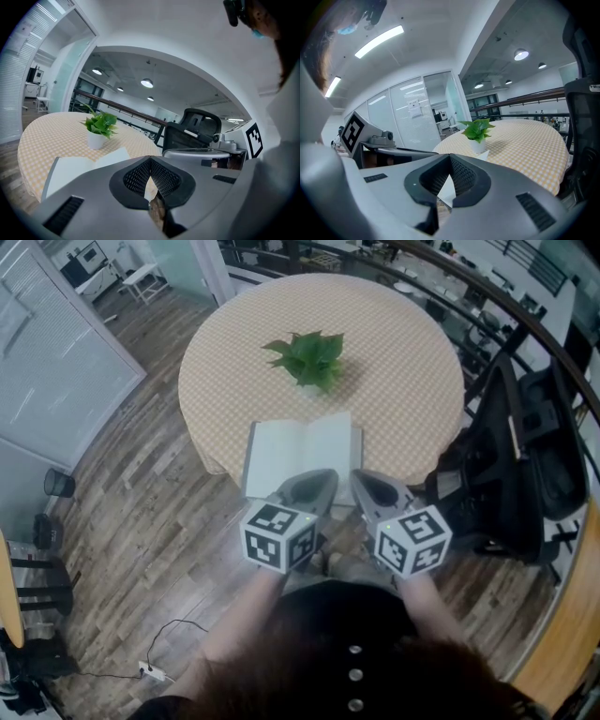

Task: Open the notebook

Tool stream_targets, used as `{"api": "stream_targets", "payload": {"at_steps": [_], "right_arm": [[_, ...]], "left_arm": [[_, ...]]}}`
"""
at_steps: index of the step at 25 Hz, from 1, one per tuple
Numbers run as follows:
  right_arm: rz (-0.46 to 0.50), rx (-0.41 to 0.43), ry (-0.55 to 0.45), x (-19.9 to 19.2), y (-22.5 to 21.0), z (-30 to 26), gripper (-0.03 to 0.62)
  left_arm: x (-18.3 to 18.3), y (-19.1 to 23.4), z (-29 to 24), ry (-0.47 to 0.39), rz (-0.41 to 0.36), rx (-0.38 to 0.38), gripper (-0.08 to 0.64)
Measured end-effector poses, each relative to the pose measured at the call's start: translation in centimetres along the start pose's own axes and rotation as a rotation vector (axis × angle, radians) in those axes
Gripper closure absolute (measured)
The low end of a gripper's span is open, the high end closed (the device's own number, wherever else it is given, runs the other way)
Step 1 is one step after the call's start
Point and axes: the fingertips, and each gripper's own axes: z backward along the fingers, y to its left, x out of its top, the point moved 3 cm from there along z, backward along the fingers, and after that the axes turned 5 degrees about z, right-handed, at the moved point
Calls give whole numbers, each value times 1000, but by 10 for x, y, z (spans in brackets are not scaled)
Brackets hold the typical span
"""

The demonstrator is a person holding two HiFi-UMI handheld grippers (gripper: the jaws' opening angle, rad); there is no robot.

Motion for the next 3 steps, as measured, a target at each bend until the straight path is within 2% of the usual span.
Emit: {"api": "stream_targets", "payload": {"at_steps": [3], "right_arm": [[1,-2,9,-1,0,-1,581]], "left_arm": [[-3,2,0,8,5,5,548]]}}
